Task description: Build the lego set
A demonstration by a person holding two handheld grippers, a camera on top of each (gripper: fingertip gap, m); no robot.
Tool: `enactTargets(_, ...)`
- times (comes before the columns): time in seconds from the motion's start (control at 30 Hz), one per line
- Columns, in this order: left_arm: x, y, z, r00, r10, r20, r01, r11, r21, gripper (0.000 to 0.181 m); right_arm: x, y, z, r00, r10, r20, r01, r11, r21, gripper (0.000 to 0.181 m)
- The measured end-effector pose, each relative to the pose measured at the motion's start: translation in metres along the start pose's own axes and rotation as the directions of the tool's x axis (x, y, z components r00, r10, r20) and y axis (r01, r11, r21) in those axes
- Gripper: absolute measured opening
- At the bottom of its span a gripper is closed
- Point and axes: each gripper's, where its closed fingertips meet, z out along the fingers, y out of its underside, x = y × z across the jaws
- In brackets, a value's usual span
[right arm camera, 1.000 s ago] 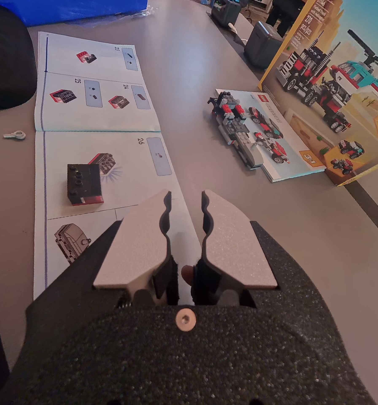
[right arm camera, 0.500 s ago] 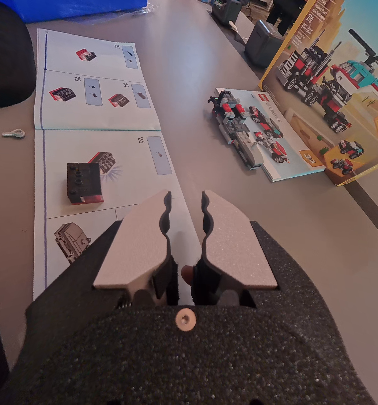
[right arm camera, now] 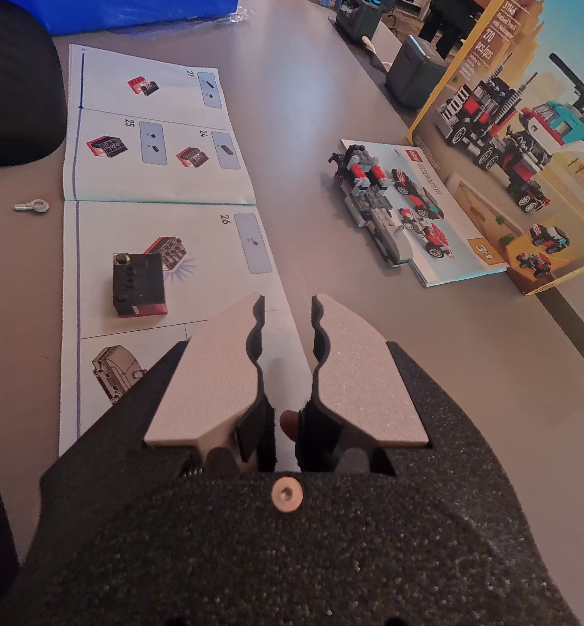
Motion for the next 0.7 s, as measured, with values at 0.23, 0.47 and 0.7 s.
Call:
enactTargets(0.23, 0.026, -0.007, 0.079, 0.993, 0.027, -0.114, -0.041, 0.992, -0.121, 0.008, 0.004, -0.003, -0.004, 1.000, 0.005, -0.018, -0.004, 1.000, 0.015, 0.027)
enactTargets(0.47, 0.030, -0.001, 0.100, 0.987, -0.035, -0.157, 0.007, 0.984, -0.178, 0.009, 0.002, -0.002, -0.004, 1.000, -0.005, -0.013, 0.005, 1.000, 0.004, 0.027)
enactTargets(0.7, 0.033, 0.000, 0.103, 0.983, -0.058, -0.174, 0.027, 0.984, -0.175, 0.023, 0.001, 0.000, -0.002, 1.000, -0.005, -0.006, 0.005, 1.000, -0.003, 0.027)
